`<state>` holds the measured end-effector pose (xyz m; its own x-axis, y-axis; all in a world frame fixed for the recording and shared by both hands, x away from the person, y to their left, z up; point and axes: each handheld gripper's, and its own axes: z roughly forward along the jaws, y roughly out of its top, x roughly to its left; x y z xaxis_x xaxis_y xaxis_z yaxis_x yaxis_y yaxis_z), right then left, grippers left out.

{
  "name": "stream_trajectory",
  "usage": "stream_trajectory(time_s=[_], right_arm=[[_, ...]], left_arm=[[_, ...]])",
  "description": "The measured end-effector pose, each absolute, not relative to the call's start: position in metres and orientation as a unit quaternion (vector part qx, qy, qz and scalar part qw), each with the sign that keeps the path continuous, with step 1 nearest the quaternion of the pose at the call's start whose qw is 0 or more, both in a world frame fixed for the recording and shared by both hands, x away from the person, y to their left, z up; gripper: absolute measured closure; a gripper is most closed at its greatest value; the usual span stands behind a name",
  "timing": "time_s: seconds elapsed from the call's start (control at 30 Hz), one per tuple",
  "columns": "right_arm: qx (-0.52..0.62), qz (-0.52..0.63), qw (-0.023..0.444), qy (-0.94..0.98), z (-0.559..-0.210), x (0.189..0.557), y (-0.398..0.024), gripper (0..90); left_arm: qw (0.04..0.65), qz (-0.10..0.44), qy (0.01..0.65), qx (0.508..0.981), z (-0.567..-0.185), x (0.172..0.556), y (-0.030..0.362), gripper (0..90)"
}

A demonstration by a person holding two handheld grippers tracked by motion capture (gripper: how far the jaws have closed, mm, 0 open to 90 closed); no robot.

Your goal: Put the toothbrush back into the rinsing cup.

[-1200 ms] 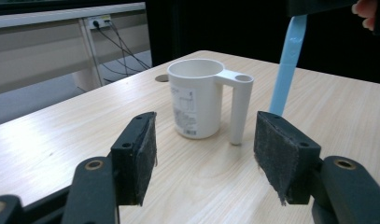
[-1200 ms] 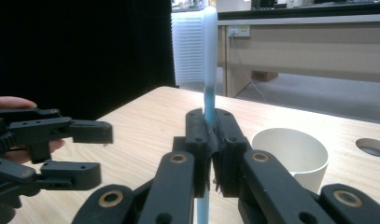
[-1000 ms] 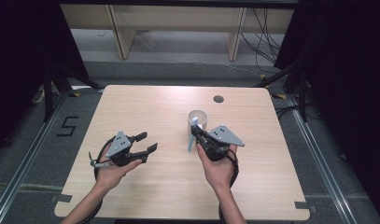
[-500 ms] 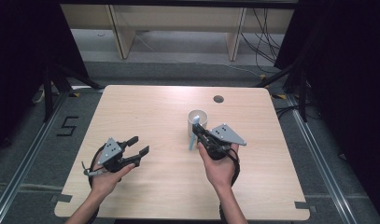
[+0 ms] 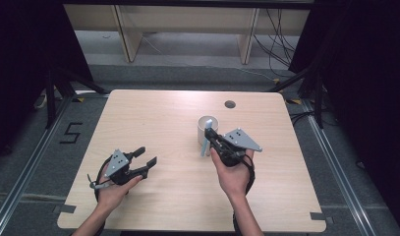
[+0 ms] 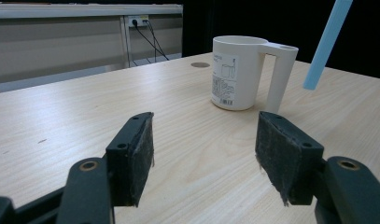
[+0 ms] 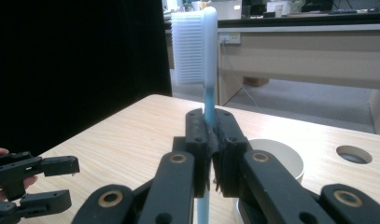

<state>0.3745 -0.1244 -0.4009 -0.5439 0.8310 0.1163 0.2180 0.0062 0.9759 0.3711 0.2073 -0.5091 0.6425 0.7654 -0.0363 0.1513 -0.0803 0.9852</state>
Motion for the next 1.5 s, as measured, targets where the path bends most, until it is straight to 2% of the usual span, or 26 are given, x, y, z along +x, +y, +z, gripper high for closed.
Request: stream_trajectory(time_s=[0.07,0.13,0.83,1.5], right_arm=[[0.394,0.577,0.274,0.661,-0.400,0.375,-0.127,85.9],[0.398,0.580,0.264,0.660,-0.398,0.375,-0.126,85.9],[0.398,0.578,0.276,0.657,-0.387,0.378,-0.132,86.0],[0.395,0.572,0.282,0.661,-0.378,0.386,-0.133,86.0]], left_arm=[[0.595,0.260,0.333,0.684,-0.511,0.372,0.206,36.2],[0.590,0.261,0.334,0.687,-0.512,0.372,0.206,35.9],[0.584,0.267,0.345,0.685,-0.523,0.373,0.206,31.3],[0.580,0.273,0.340,0.688,-0.523,0.371,0.205,30.6]])
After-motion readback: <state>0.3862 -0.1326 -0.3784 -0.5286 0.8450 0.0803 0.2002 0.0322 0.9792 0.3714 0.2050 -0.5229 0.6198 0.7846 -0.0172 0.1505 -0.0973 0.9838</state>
